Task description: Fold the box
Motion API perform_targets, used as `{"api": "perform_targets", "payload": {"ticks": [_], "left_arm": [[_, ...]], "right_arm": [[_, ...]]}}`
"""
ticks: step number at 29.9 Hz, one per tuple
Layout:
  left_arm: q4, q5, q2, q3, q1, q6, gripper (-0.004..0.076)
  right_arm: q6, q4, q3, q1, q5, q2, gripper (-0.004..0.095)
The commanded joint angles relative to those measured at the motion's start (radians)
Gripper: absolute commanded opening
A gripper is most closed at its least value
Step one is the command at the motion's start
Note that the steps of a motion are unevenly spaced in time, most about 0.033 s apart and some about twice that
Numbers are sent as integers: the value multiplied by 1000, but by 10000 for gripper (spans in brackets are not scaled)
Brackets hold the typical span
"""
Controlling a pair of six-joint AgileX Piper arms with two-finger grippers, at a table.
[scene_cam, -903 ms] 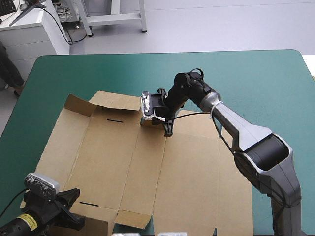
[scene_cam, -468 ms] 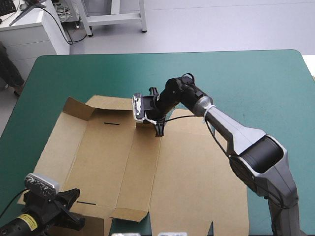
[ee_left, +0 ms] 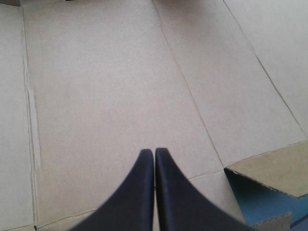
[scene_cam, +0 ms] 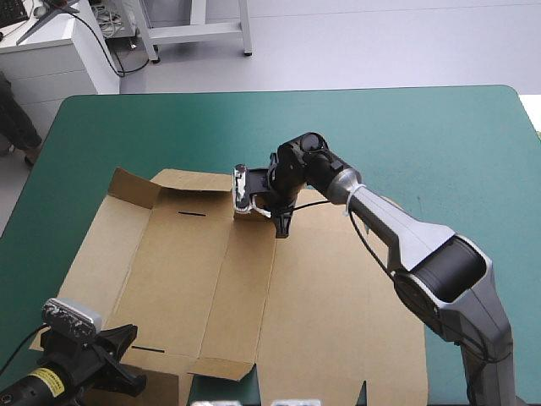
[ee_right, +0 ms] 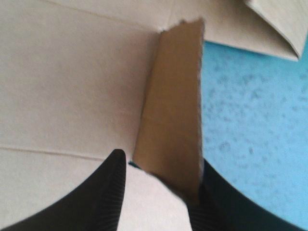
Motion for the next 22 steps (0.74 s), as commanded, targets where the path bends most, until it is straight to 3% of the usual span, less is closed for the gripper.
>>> {"api": "perform_targets", "payload": {"ticks": [1,5,10,15,22], "left_arm": [[-17,-60,12,-25,-4,-7,-8],[-17,-60,12,-25,-4,-7,-8],[-17,-60,12,-25,-4,-7,-8],[-17,-60,12,-25,-4,-7,-8],[-17,-60,12,-25,-4,-7,-8]], "right_arm": [[99,-46,-28,-39,-6,-120,332],[183,-31,-28,-127,22,-185,302],[249,113,-28,-295,197,-263,246],[371,242,4,-475,201,-361,141],[496,234,237,-636,201,-583,89]]}}
